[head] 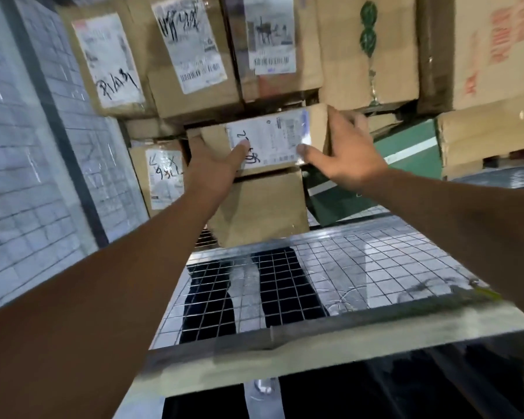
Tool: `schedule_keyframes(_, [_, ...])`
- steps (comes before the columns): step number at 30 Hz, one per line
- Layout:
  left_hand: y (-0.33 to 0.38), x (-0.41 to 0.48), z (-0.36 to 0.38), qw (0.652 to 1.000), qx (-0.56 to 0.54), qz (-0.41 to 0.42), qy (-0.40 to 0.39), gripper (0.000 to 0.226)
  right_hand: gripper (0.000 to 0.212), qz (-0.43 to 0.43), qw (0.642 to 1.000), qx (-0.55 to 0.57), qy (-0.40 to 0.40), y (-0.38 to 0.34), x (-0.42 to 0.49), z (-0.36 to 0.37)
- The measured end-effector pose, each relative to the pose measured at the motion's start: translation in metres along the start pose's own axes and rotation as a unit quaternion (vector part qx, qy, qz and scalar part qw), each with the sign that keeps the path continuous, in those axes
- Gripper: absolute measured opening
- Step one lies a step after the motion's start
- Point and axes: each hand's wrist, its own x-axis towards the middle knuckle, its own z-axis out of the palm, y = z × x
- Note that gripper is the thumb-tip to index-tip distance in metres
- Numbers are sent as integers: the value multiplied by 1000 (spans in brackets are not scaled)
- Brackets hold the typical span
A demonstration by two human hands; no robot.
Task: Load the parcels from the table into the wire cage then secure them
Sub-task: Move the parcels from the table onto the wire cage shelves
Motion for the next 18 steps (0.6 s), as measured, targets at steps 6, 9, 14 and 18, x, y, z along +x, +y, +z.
schedule_keyframes(6, [5, 1, 3, 999, 43, 20, -14, 81, 109, 24, 984, -169, 55, 2, 2, 2])
schedule_keyframes(9, [11, -11, -5, 997, 66, 28, -5, 84, 110, 45, 982, -177, 41, -6, -5, -4])
schedule_keyframes(14, [29, -52, -31, 986, 132, 98, -17, 95, 88, 66, 981, -180, 17, -37, -51, -36])
schedule_keyframes(18, [53, -109, -57, 969, 175, 153, -80, 93, 75, 90, 984, -140, 68, -73, -132, -66])
